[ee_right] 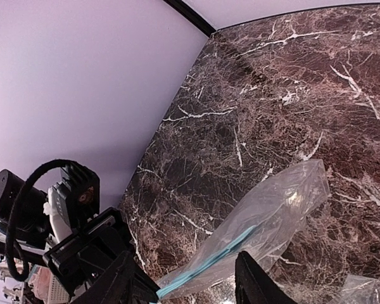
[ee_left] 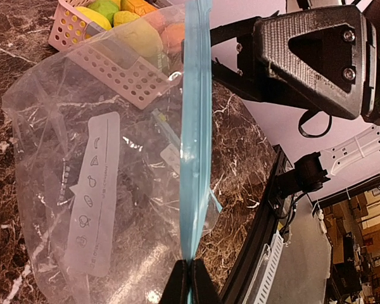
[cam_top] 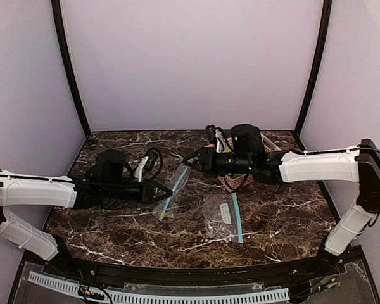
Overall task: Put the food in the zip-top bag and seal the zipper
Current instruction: Pass from the left arm to the right
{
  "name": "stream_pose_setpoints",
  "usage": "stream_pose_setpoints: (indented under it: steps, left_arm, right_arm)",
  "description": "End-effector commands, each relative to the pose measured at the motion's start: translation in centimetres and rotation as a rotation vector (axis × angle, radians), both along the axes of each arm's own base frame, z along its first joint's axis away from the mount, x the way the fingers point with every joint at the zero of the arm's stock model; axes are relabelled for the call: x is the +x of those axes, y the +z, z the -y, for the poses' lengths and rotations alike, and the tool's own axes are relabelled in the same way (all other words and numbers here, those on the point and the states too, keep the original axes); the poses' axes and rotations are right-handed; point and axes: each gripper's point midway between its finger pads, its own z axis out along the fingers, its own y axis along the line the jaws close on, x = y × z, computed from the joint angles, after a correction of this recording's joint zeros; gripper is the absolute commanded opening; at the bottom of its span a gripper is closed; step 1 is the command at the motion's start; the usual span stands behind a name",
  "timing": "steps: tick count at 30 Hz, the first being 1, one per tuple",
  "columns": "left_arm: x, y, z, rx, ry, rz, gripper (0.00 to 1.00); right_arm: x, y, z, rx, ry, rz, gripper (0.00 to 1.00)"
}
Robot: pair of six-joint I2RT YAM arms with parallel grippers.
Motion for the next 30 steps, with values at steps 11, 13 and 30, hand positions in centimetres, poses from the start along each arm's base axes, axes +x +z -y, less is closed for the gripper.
stream_pose_setpoints:
  steps: [11,13,30]
  left_arm:
    - [0.2,-0.8,-0.1,0.042,-0.010,0.012,0.01]
    - [0.1,-1.0,-0.2,0.064,-0.021,0.023,0.05]
    - [-2.1,0.0,-4.4,0.350,-0.031,0.494,0.84]
  right_arm:
    - [0.6,-1.0,-1.6,0.030,-0.037,-0.113,0.07]
    - [0.7,-0.9,-1.4,0.030,-0.054,-0.132,0.00]
    - [1.9,2.0,3.0,0.097,-0.214,-0.200,0.00]
